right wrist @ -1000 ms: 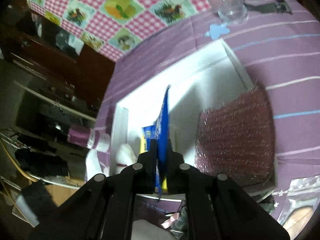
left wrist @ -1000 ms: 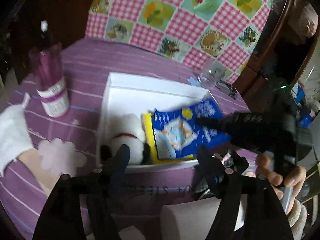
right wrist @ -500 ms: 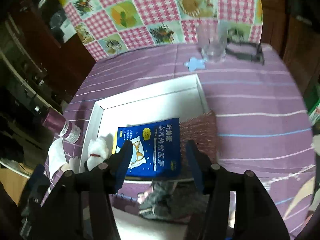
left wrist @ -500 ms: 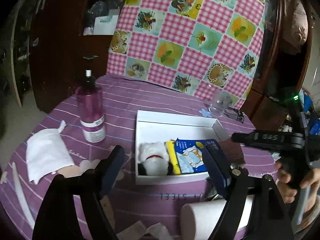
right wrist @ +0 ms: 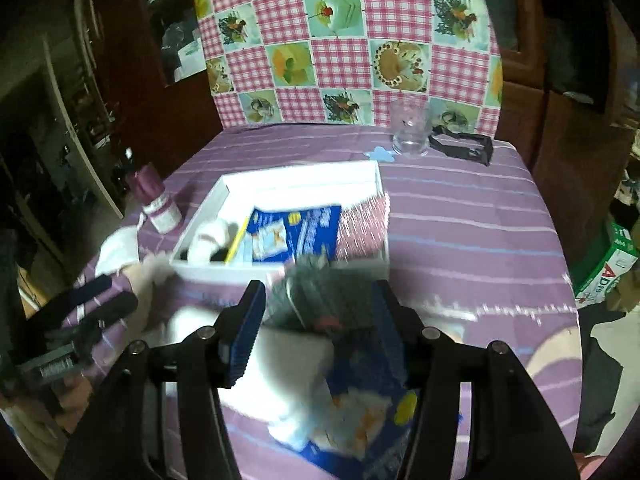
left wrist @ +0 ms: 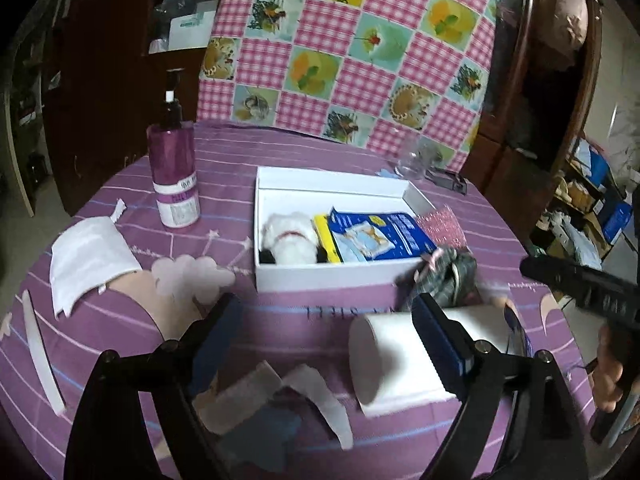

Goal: Organize soft objects
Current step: 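Open both grippers in the box and withdraw them, then move the right gripper to the blue packet by the paper towel roll and grasp it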

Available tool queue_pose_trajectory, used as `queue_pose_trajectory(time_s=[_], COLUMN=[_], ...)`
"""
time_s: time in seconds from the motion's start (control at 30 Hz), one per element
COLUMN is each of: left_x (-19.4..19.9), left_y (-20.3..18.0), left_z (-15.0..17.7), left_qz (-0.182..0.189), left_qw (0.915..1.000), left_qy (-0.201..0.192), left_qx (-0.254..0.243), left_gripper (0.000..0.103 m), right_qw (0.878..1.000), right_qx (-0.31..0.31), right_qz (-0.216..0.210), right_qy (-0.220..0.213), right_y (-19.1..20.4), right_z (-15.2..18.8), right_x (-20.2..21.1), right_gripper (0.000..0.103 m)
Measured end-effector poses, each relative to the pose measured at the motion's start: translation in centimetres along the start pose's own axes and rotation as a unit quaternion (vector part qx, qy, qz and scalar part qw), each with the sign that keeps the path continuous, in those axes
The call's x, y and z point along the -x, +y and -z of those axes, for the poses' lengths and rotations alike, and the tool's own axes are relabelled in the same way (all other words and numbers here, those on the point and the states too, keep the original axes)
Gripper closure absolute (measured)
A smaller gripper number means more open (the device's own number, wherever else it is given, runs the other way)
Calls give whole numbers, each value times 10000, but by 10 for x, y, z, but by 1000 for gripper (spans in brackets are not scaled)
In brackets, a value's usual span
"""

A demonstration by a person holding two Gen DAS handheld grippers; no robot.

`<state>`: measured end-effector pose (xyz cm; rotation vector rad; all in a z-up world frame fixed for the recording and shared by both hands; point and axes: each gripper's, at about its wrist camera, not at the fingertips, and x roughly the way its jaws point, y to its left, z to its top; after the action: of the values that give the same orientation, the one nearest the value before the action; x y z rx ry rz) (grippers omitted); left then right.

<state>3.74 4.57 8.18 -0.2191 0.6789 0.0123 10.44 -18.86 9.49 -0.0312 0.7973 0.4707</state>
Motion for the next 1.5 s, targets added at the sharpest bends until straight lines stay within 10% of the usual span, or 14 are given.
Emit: queue_pose_trajectory(time_s=[0.67,1.1,1.5], left_x=[3,-23,-32], left_y=[-36,-34,-34], left_z=[67,79,83], left_qz=[41,-194,-146], left_qw=[9968,9925,9897], left_qy=[305,943,1239], left_qx=[-740,-748,-708], left_gripper=[15,15,15], right_qw=[9958,9910,9902], right_qx=[291,879,902], right_qz=[197,500,498], right_qy=[849,875,939], right_y=[-8,16,18], right_z=[96,109,108], right_x=[-19,-27,-31], right_gripper=[45,10,2])
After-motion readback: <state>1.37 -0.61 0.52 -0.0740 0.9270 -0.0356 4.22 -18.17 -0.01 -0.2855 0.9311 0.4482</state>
